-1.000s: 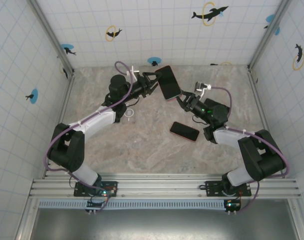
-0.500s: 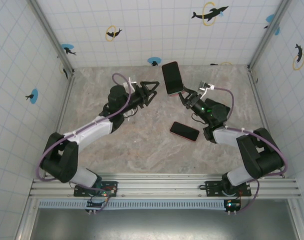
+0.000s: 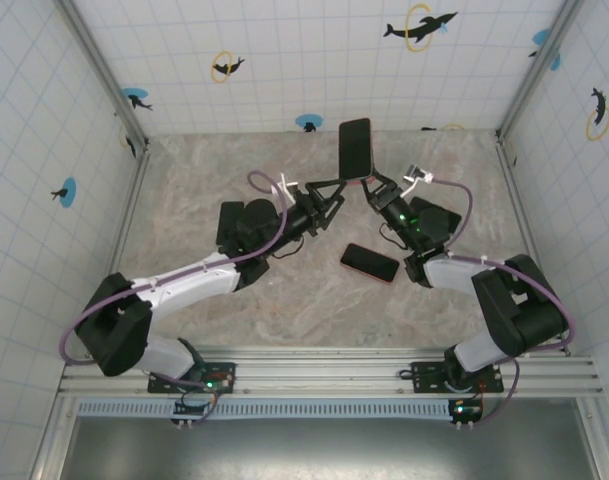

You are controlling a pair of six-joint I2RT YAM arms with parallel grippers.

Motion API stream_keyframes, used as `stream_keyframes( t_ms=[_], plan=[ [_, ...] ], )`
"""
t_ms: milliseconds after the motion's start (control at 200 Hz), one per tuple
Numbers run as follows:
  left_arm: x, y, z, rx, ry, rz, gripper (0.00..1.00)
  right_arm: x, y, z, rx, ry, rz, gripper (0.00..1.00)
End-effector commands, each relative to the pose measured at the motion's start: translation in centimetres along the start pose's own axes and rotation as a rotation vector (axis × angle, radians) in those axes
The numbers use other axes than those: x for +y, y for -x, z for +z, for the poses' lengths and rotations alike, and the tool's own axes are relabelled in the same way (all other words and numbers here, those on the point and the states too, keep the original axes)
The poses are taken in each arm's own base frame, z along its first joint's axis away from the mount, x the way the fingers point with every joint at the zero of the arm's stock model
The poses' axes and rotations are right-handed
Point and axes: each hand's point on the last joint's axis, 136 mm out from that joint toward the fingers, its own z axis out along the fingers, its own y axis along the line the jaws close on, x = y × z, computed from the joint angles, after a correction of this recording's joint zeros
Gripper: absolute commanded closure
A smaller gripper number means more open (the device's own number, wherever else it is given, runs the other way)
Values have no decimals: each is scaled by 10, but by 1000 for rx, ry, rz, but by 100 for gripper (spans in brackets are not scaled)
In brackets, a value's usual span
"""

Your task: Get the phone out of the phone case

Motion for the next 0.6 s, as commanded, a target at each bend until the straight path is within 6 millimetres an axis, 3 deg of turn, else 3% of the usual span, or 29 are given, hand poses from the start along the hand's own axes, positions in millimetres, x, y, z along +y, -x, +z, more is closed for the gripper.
stream_keyframes(
  t_ms=[0,175,596],
  plan=[
    [-26,7,9,-29,-86,-22,36,15,7,-2,-49,44,-63,100],
    [-26,7,15,-28,-107,-36,43,18,3,-3,-39,51,-76,100],
    [-15,18,26,-43,-100,-54,49,28,-4,-9,-23,79,-80,100]
  ],
)
